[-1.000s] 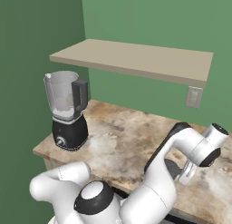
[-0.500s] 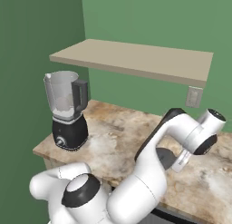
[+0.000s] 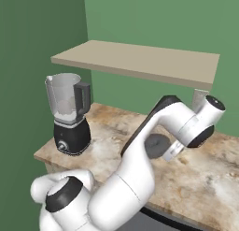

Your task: Grab the onion and lemon from the fridge, place them in the blender, close the lid, and turn on the blender to create a marinade.

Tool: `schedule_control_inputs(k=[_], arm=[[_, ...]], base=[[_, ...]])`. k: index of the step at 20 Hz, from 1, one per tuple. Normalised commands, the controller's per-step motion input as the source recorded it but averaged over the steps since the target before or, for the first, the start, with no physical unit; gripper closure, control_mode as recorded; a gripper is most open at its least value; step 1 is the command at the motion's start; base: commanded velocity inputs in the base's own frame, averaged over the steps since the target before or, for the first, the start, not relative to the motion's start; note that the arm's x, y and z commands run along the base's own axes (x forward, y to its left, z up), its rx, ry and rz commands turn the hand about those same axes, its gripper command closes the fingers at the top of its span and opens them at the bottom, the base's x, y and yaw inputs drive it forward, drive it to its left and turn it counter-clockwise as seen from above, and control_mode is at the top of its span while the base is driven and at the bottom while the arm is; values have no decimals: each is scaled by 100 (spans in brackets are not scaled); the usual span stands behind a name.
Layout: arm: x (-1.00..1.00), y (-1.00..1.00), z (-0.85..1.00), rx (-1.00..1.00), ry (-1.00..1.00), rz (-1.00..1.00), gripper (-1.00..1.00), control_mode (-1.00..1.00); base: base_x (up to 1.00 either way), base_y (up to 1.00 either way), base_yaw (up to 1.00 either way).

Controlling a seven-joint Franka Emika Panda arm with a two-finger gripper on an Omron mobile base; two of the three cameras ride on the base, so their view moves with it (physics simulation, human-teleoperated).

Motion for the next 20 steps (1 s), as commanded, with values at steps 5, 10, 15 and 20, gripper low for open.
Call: schedule_control_inputs(k=[5,10,15,20], arm=[[-1,49,52,0,-29,-1,100,-100],[-1,54,40,0,-35,0,100,-100],[0,58,29,0,-34,0,100,-100],[6,56,42,2,-6,0,100,-100]], base=[[0,0,0],[0,0,0],[0,0,0],[0,0,0]])
